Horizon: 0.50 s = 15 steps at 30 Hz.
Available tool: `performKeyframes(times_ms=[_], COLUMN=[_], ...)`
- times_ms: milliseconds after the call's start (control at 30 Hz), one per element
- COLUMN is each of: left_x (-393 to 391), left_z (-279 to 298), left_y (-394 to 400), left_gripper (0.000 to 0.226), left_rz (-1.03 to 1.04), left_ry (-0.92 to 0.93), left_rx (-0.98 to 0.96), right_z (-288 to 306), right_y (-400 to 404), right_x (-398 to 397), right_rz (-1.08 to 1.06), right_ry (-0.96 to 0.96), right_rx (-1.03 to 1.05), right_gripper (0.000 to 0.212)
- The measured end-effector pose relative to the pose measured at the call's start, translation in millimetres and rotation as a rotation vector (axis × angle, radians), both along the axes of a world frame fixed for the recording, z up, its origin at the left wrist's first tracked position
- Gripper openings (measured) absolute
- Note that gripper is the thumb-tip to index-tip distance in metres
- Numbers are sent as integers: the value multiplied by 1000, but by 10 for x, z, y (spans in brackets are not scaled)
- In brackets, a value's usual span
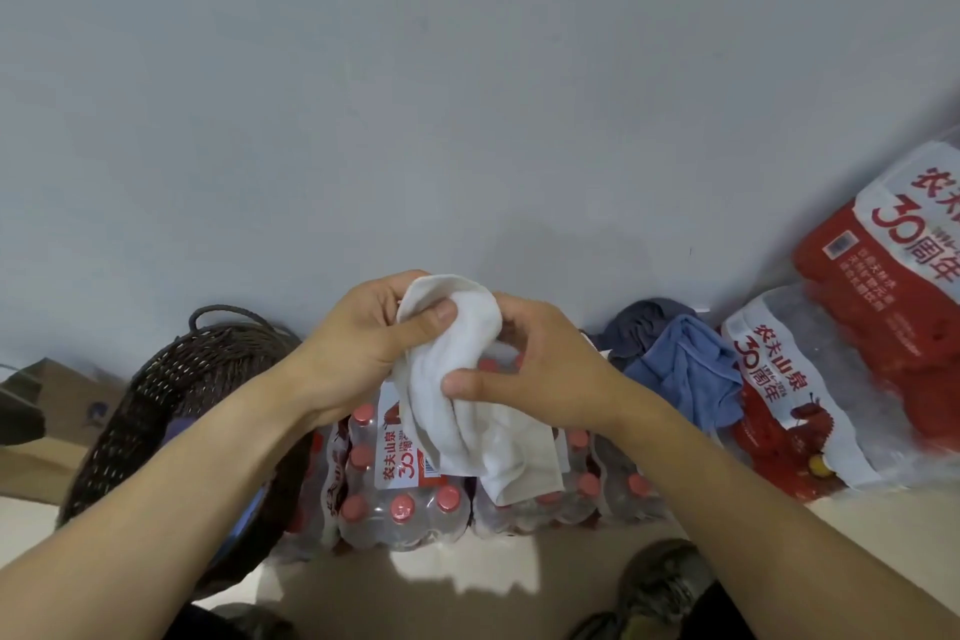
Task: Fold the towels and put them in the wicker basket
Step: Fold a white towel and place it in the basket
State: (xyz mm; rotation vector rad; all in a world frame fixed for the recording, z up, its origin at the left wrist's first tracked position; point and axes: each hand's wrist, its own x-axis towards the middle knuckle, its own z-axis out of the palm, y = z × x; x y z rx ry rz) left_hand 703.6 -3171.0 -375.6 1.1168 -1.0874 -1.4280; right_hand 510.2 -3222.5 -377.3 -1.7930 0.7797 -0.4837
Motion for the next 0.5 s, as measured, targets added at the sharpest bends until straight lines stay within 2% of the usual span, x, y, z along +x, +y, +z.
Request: performKeyframes(times_ms=[67,167,267,333,400,500], left_x=[13,67,100,76,6,-199], left_z=[-18,-66,-142,-221,-339,-544], left_y=[3,2,-1,15,46,83], left_gripper=[26,28,30,31,48,81], left_rz=[88,176,22,-121,-235,-264], left_ry=[-48,-121,-141,-227,-329,-480], left_rx=[-17,4,115,137,155,198], right_z=[22,85,169,203,246,277], right_y=[12,-48,-135,-200,-247,-275], right_x=[0,-85,-168,-213,-255,-324], right_rz=[-67,-156,-301,-400,-430,-389], right_ry=[-10,-26,-75,-156,-241,-333], right_rx=[-9,-33,-28,-22,9,59], right_gripper=[28,20,19,17,14,23])
